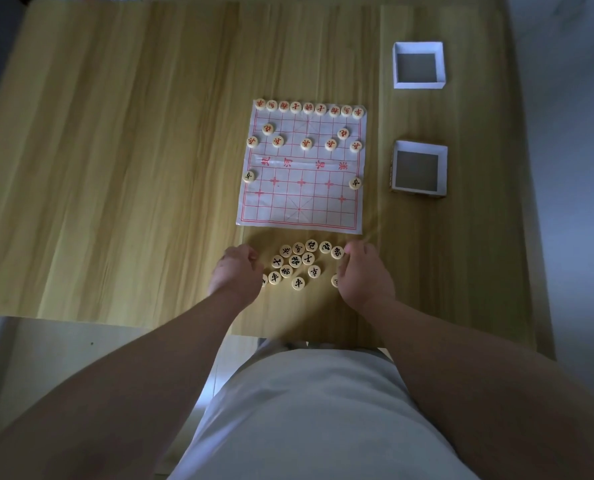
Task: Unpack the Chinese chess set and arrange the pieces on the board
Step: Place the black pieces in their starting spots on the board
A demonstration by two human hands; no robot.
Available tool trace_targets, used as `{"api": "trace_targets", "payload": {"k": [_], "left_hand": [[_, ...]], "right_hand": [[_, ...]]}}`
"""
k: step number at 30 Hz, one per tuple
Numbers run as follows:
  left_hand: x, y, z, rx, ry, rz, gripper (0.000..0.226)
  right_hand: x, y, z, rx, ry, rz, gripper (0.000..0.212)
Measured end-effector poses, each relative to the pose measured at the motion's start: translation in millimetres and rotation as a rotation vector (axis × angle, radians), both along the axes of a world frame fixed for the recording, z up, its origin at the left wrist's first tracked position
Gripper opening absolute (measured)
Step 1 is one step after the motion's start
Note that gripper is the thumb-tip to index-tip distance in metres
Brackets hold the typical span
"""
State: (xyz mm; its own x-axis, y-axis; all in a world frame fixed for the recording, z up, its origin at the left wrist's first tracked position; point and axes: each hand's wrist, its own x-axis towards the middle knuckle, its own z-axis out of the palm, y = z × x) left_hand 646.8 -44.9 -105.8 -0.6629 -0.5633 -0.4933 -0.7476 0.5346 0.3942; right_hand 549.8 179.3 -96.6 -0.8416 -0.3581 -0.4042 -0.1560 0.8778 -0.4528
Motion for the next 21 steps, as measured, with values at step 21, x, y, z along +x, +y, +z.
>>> {"api": "trace_targets", "payload": {"k": [21], "left_hand": [[-33.1, 1.0, -12.1, -0.033, 0.057, 0.061, 0.016]], "right_hand": [[16.2, -20.1, 0.3, 0.052, 0.158, 0.282, 0.032]]}}
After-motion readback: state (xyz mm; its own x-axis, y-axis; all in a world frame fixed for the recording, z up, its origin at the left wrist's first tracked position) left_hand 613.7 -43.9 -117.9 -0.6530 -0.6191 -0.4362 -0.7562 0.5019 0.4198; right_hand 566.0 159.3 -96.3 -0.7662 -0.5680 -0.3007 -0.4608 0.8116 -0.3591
